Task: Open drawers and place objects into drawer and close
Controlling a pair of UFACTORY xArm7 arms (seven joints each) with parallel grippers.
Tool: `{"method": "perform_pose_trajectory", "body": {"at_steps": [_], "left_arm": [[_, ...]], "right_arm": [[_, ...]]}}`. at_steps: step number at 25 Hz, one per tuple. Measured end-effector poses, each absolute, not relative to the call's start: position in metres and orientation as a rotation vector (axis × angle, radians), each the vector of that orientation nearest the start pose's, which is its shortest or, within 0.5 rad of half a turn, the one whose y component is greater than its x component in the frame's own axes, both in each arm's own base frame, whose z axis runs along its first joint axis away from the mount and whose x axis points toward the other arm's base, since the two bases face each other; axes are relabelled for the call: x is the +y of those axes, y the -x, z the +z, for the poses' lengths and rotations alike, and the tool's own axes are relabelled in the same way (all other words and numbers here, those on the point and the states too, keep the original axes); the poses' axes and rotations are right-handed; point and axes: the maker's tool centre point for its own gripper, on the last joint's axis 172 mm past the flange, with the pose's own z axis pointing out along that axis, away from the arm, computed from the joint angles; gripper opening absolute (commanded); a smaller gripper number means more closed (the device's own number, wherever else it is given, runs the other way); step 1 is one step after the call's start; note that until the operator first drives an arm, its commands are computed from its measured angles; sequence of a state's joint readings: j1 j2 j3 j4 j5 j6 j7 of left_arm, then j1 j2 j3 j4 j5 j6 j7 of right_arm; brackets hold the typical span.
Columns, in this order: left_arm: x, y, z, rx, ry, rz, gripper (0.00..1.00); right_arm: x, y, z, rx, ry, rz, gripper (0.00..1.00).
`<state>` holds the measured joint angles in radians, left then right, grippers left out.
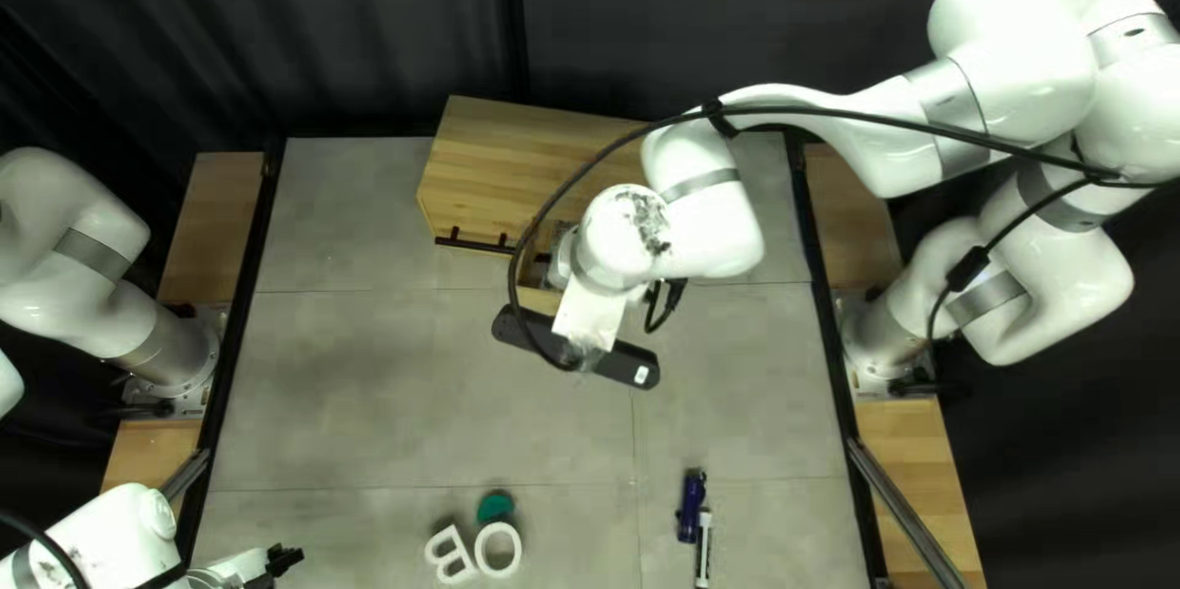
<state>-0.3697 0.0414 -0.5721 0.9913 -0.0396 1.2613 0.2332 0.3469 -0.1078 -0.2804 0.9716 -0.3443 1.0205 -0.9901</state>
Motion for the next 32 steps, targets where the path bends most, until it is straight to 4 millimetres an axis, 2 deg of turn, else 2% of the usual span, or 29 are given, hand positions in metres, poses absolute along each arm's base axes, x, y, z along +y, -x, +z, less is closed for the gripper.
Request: {"method": "perform_pose_trajectory", "body": {"at_steps": [7, 8, 9, 12, 13, 14, 15, 16, 22, 23, 24, 26, 28, 32], "left_arm": [[-0.313, -0.213, 0.145, 1.674, 2.555, 0.471, 1.00], [-0.313, -0.213, 0.145, 1.674, 2.555, 0.471, 1.00], [-0.313, -0.213, 0.145, 1.674, 2.555, 0.471, 1.00], [-0.313, -0.213, 0.145, 1.674, 2.555, 0.471, 1.00], [-0.313, -0.213, 0.145, 1.674, 2.555, 0.471, 1.00], [-0.313, -0.213, 0.145, 1.674, 2.555, 0.471, 1.00], [-0.313, -0.213, 0.145, 1.674, 2.555, 0.471, 1.00], [-0.313, -0.213, 0.145, 1.674, 2.555, 0.471, 1.00], [-0.313, -0.213, 0.145, 1.674, 2.555, 0.471, 1.00], [-0.313, -0.213, 0.145, 1.674, 2.555, 0.471, 1.00], [-0.313, -0.213, 0.145, 1.674, 2.555, 0.471, 1.00], [-0.313, -0.213, 0.145, 1.674, 2.555, 0.471, 1.00], [-0.313, -0.213, 0.145, 1.674, 2.555, 0.471, 1.00], [-0.313, -0.213, 0.145, 1.674, 2.555, 0.471, 1.00]], "right_arm": [[-0.045, -0.453, 0.200, -1.946, 2.776, 0.102, 0.02], [-0.046, -0.453, 0.199, -1.943, 2.776, 0.100, 0.84], [-0.047, -0.453, 0.199, -1.941, 2.776, 0.099, 1.00], [-0.049, -0.453, 0.197, -1.930, 2.776, 0.099, 1.00], [-0.050, -0.453, 0.196, -1.924, 2.777, 0.100, 0.82], [-0.050, -0.453, 0.196, -1.919, 2.778, 0.101, 0.16], [-0.050, -0.453, 0.196, -1.914, 2.779, 0.102, 0.02], [-0.050, -0.453, 0.196, -1.910, 2.781, 0.104, 0.00], [-0.043, -0.449, 0.204, -1.878, 2.799, 0.120, 0.02], [-0.038, -0.449, 0.208, -1.865, 2.805, 0.121, 0.21], [-0.032, -0.448, 0.211, -1.850, 2.812, 0.122, 1.00], [-0.017, -0.445, 0.214, -1.821, 2.823, 0.123, 1.00], [0.007, -0.439, 0.216, -1.777, 2.837, 0.123, 1.00], [0.069, -0.423, 0.212, -1.674, 2.861, 0.116, 1.00]]}}
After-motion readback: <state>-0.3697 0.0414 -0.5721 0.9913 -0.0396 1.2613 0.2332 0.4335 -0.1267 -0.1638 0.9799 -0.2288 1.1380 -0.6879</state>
